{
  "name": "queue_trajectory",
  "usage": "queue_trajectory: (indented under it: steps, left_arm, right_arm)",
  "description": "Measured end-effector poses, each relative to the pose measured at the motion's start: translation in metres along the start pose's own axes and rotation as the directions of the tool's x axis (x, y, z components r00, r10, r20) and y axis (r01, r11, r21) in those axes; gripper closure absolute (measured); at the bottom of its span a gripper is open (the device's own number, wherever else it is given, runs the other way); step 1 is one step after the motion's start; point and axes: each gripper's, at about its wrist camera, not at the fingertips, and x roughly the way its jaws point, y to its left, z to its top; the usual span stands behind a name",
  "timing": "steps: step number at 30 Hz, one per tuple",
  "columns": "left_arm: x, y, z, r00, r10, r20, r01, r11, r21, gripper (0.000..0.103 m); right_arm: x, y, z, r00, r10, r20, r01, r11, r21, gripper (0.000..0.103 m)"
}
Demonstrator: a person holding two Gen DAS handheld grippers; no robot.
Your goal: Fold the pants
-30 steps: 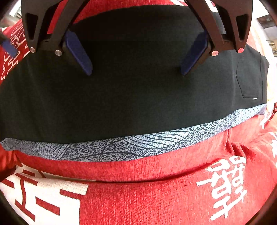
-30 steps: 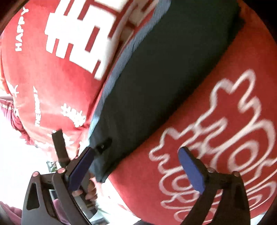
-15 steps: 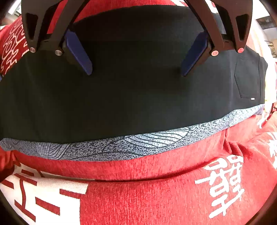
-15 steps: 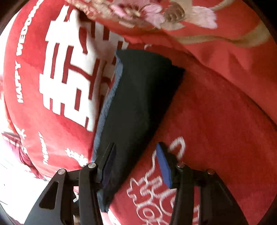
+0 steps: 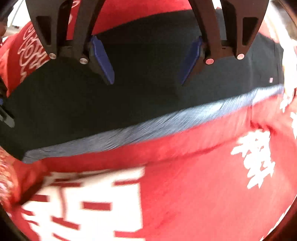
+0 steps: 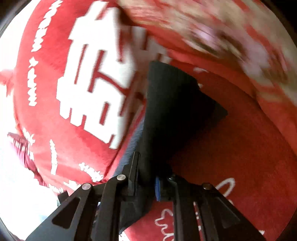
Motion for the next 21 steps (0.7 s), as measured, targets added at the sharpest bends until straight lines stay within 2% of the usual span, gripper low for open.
queue_trajectory:
  steps: [2, 3, 4, 5, 7, 9, 11, 14, 18, 21]
  left_arm:
    - [0.011, -0.019, 0.002, 0.999, -0.030, -0.016, 0.031, 0.999, 0.031, 0.028]
    - [0.025, -0.029, 0.000, 0.996, -0.061, -0.071, 0.064, 0.997, 0.048, 0.028]
    - [0.040, -0.038, -0.004, 0.991, -0.056, -0.119, 0.065, 0.996, 0.066, 0.028]
    - [0.037, -0.042, -0.008, 0.998, -0.037, -0.048, 0.041, 0.996, 0.075, 0.027]
    - [0.035, -0.040, -0.011, 0.999, -0.045, -0.019, 0.047, 0.996, 0.073, 0.027]
    - [0.035, -0.031, -0.010, 0.996, -0.090, -0.029, 0.091, 0.995, 0.038, 0.027]
    - [0.033, -0.025, -0.009, 0.992, -0.119, -0.033, 0.120, 0.992, 0.049, 0.026]
    - [0.024, -0.003, -0.009, 0.983, -0.173, -0.063, 0.175, 0.985, 0.015, 0.026]
    - [-0.001, 0.050, -0.022, 0.976, -0.213, -0.041, 0.209, 0.974, -0.082, 0.026]
    - [-0.018, 0.109, -0.036, 0.986, -0.166, -0.030, 0.161, 0.979, -0.121, 0.026]
  right_arm:
    - [-0.004, 0.019, -0.002, 1.000, 0.004, -0.004, -0.004, 0.998, -0.062, 0.089]
    - [-0.005, 0.026, -0.003, 1.000, 0.001, -0.006, -0.001, 0.996, -0.085, 0.089]
    - [-0.005, 0.031, -0.005, 1.000, -0.005, -0.009, 0.004, 0.995, -0.102, 0.089]
    - [-0.002, 0.036, -0.007, 0.999, -0.016, -0.027, 0.013, 0.993, -0.118, 0.089]
    - [0.001, 0.046, -0.010, 0.999, -0.037, -0.024, 0.033, 0.987, -0.157, 0.089]
    - [0.002, 0.057, -0.011, 0.998, -0.056, -0.020, 0.051, 0.981, -0.190, 0.089]
    - [0.003, 0.070, -0.014, 0.997, -0.077, -0.017, 0.071, 0.970, -0.232, 0.089]
    - [0.004, 0.099, -0.026, 0.995, -0.103, -0.013, 0.093, 0.940, -0.327, 0.089]
    - [0.014, 0.152, -0.055, 0.986, -0.164, -0.014, 0.136, 0.862, -0.489, 0.088]
    - [0.038, 0.192, -0.093, 0.972, -0.235, -0.022, 0.172, 0.771, -0.613, 0.088]
